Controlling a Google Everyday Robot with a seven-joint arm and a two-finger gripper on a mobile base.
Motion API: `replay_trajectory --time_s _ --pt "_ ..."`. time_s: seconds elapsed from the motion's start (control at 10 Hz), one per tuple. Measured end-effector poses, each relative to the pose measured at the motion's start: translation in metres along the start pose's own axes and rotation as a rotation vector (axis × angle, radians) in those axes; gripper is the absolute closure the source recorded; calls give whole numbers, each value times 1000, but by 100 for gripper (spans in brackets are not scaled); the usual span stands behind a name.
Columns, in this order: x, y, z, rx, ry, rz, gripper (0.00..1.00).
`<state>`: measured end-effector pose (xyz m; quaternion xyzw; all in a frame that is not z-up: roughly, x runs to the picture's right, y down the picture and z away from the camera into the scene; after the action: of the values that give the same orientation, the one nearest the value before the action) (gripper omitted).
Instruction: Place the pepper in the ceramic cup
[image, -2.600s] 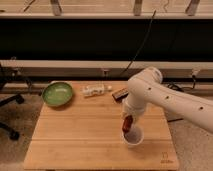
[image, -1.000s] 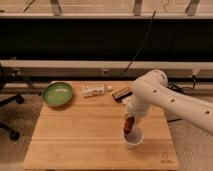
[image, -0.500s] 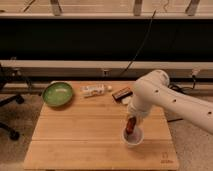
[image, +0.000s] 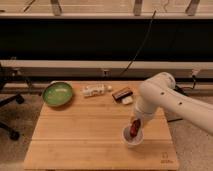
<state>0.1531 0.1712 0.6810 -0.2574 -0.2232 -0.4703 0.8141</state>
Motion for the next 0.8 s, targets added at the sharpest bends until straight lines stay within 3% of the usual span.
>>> replay_trajectory --time_s 0.5,0.6,0.8 --pt "-8 3 7 21 -2 11 27" --pt "-8 2 8 25 0 8 21" --pt "-7 -1 8 33 5 5 20"
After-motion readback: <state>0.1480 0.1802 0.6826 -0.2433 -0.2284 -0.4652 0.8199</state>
